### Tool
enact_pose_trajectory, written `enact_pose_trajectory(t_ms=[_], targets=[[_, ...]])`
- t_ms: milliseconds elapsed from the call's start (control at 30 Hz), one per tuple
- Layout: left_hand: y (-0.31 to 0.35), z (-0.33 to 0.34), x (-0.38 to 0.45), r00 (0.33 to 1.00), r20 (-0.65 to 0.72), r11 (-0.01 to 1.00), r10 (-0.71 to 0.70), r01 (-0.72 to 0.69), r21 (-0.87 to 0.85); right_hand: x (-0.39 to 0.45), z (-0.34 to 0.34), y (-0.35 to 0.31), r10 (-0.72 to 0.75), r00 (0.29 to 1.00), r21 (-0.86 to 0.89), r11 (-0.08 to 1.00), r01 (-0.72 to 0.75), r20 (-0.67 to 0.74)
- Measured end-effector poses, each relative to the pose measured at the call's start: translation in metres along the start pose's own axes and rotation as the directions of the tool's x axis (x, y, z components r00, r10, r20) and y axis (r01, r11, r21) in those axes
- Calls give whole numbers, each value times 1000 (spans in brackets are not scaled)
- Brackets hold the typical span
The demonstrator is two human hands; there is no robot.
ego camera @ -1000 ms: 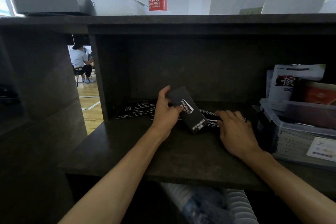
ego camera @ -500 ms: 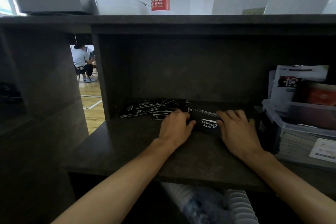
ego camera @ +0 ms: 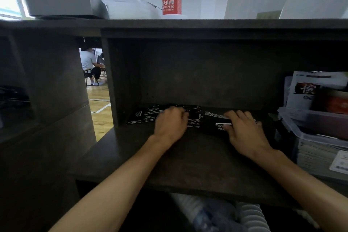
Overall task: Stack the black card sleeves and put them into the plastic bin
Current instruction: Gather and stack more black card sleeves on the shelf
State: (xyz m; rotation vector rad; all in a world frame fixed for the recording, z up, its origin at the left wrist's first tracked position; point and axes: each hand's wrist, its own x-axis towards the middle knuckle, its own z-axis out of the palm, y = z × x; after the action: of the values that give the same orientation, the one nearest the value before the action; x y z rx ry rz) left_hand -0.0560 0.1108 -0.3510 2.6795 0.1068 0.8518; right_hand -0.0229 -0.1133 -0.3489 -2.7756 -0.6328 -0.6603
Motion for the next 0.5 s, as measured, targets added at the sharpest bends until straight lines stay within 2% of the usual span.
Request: enact_pose_trajectory(t_ms=[67, 167, 233, 300, 367, 500], targets=[[-30, -11, 7, 987, -25, 973, -156, 158, 167, -1, 6, -8, -3, 1000, 6, 1000, 3, -5], [-68, -17, 1, 901, 124, 870, -417, 355, 342, -8, 18, -12, 1, 1000, -10, 1000, -1, -23], [-72, -14, -5, 887, 148, 859, -437, 362, 363, -8, 18, -11, 1, 1000, -7, 1000, -1, -27], [-67, -13, -6, 928, 42, 894, -370, 344, 289, -8, 18, -11, -3, 999, 0, 1000, 3, -33], [-63, -15, -5, 934, -19, 911, -357, 353, 214, -9, 18, -11, 3, 999, 5, 1000, -3, -38], [-76, -18, -5, 870, 86, 839, -486, 437, 323, -10, 18, -12, 3, 999, 3, 1000, -3, -46]])
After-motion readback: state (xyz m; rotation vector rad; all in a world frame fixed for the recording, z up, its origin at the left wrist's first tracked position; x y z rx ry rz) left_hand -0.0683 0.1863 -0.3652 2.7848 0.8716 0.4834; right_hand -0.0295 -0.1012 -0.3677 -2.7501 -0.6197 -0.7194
